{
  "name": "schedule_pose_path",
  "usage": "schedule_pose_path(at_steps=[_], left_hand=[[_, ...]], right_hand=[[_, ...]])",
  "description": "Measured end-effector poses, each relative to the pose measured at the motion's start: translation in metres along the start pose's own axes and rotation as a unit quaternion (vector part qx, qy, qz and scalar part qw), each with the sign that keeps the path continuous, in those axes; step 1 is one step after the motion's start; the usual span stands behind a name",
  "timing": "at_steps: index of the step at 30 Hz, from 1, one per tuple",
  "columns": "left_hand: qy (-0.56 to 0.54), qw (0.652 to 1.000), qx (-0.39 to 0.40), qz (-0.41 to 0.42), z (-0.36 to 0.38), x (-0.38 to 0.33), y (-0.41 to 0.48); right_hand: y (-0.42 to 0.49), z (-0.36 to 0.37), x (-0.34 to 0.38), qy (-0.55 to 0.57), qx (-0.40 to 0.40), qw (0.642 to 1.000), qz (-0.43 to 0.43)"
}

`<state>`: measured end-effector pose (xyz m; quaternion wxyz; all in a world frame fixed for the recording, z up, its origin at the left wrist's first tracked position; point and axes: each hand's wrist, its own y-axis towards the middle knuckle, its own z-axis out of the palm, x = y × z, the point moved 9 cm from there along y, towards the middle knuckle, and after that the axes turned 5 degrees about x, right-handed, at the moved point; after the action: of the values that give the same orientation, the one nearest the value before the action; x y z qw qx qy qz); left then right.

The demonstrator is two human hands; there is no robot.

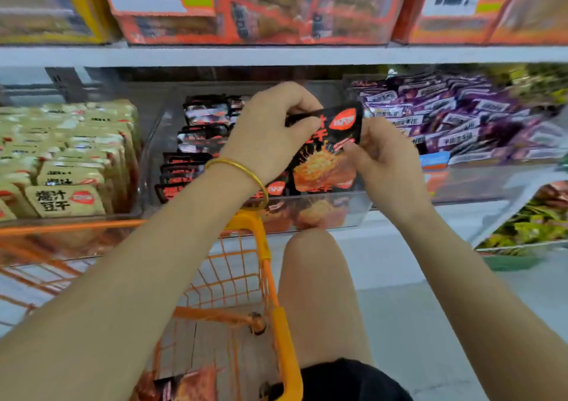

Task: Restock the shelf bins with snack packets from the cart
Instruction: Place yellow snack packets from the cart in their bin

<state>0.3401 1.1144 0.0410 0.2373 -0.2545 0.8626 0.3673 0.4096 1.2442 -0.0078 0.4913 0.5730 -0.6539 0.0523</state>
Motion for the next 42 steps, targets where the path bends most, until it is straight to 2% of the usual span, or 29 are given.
schedule_pose_path(at_steps=[6, 9, 11, 15, 23, 25, 28, 29, 31, 33, 35, 36, 38, 40, 42], left_hand=[[0.059, 0.997, 0.048, -0.021, 0.040, 0.021, -0.010], [0.120, 0.989, 0.079, -0.040, 0.058, 0.033, -0.017], [0.180, 0.981, 0.065, -0.032, 0.060, 0.032, -0.017], [0.261, 0.961, 0.080, -0.050, 0.069, 0.035, -0.013], [0.324, 0.939, 0.113, -0.023, 0.080, 0.035, -0.010], [0.288, 0.954, 0.086, -0.021, 0.065, 0.032, -0.019], [0.245, 0.969, -0.011, 0.010, 0.022, 0.029, -0.052], [0.234, 0.972, -0.024, 0.015, 0.007, 0.032, -0.067], [0.196, 0.981, 0.003, 0.003, -0.018, 0.047, -0.095], [0.184, 0.981, 0.066, -0.016, -0.038, 0.068, -0.123], [0.207, 0.966, 0.135, -0.074, -0.054, 0.101, -0.152], [0.223, 0.954, 0.162, -0.119, -0.061, 0.121, -0.169], [0.239, 0.927, 0.201, -0.209, -0.073, 0.160, -0.201], [0.238, 0.898, 0.226, -0.294, -0.083, 0.189, -0.229], [0.230, 0.876, 0.239, -0.349, -0.089, 0.205, -0.244]], right_hand=[[-0.006, 0.012, -0.039, -0.108, 0.024, 0.994, 0.024], [-0.012, 0.014, -0.040, -0.097, 0.021, 0.994, 0.041], [-0.013, 0.012, -0.036, -0.104, 0.009, 0.994, 0.042], [-0.003, 0.028, -0.053, -0.223, 0.116, 0.963, 0.096], [-0.005, 0.034, -0.052, -0.203, 0.120, 0.968, 0.088], [-0.011, 0.027, -0.044, -0.219, 0.073, 0.971, 0.062], [-0.032, 0.010, -0.007, -0.200, -0.073, 0.977, -0.007], [-0.039, 0.018, 0.006, -0.168, -0.076, 0.982, -0.028], [-0.047, 0.052, 0.031, -0.101, 0.003, 0.993, -0.068], [-0.055, 0.103, 0.056, -0.060, 0.141, 0.984, -0.094], [-0.071, 0.168, 0.077, -0.079, 0.326, 0.936, -0.108], [-0.084, 0.204, 0.084, -0.114, 0.421, 0.892, -0.118], [-0.120, 0.267, 0.090, -0.185, 0.577, 0.783, -0.141], [-0.156, 0.315, 0.087, -0.237, 0.672, 0.685, -0.155], [-0.181, 0.352, 0.075, -0.279, 0.712, 0.628, -0.145]])
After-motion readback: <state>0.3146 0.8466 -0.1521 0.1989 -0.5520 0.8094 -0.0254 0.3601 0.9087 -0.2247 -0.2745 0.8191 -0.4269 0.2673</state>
